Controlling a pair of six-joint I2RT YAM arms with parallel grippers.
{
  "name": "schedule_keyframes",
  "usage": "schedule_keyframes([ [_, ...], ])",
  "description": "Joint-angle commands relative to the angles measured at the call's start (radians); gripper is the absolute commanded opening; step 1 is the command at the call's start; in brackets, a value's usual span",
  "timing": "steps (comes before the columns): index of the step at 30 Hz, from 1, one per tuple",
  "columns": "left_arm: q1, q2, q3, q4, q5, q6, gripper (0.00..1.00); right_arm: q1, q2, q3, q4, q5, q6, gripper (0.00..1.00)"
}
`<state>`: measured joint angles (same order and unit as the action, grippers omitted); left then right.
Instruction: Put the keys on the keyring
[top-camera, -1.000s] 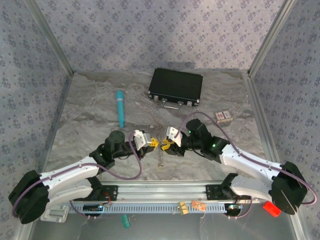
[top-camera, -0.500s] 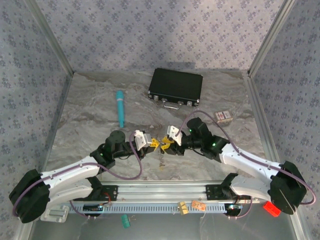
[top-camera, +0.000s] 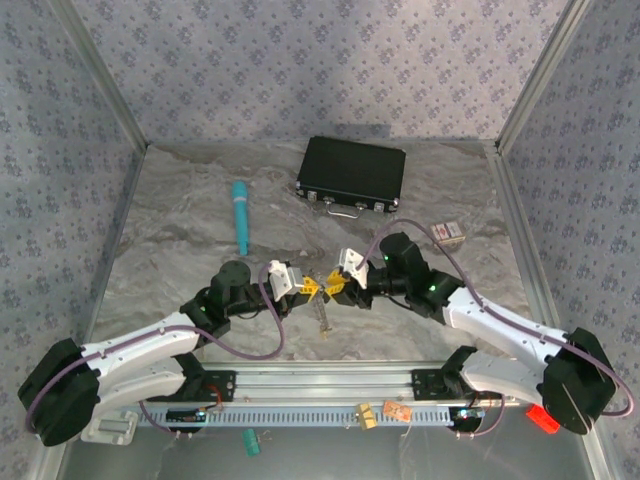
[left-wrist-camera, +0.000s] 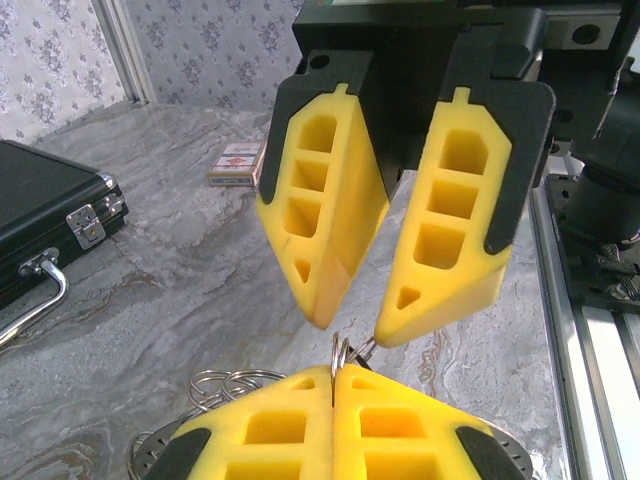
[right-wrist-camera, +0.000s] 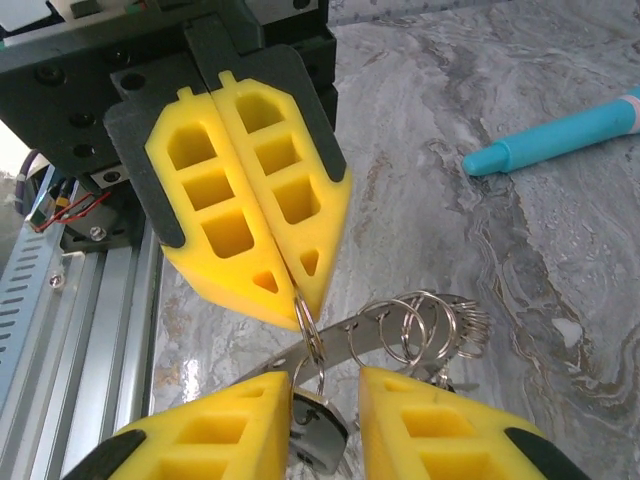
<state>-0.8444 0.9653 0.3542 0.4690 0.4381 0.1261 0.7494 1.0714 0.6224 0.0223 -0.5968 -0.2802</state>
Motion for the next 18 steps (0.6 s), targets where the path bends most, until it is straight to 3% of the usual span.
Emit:
schedule_keyframes([
  [1,-0.002,0.000,0.030,0.053,0.041,0.003,0.00,0.006,0.006,0.034,0.031,-0.045,0.016,0.27],
  [5,-0.002,0.003,0.031,0.053,0.042,0.004,0.00,0.005,-0.022,0.063,-0.020,-0.112,0.014,0.31],
  [8,-0.003,0.006,0.029,0.057,0.045,0.004,0.00,0.003,-0.056,0.054,-0.023,-0.068,0.011,0.32],
  [12,-0.003,0.007,0.027,0.063,0.050,0.004,0.00,0.006,-0.057,0.035,-0.020,0.118,-0.009,0.24],
  [18,-0.003,0.006,0.029,0.059,0.050,0.001,0.00,0.019,0.024,0.049,-0.019,0.082,-0.022,0.23],
])
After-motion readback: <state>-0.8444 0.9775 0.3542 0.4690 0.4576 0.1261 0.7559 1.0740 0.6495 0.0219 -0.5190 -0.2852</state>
